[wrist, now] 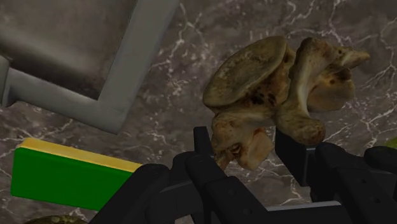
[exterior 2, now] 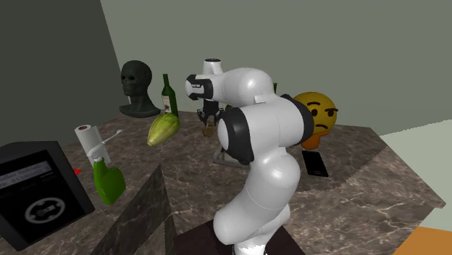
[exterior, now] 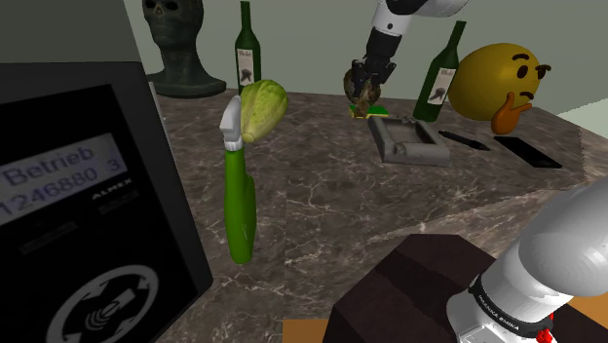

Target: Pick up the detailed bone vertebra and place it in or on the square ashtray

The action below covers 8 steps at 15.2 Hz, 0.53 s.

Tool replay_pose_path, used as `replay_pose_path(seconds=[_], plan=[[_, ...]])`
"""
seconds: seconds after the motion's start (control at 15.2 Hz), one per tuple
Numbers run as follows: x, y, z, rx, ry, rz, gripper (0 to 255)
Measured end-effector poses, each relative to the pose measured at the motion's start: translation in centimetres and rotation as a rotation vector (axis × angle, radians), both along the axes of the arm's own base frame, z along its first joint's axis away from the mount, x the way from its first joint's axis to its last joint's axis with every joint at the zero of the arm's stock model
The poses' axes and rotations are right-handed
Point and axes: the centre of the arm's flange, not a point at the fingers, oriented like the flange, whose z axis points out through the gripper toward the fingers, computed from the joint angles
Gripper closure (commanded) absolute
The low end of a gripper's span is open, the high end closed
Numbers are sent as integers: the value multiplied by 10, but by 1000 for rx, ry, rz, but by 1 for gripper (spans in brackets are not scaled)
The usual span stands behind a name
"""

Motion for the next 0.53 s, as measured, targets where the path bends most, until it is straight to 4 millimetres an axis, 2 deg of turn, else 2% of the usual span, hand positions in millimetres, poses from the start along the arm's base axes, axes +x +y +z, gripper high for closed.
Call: replay_pose_path(seconds=[0.46,0.53], plan=[[0,0,36,0,0,0,255],[-5,-5,39,0,0,0,255]])
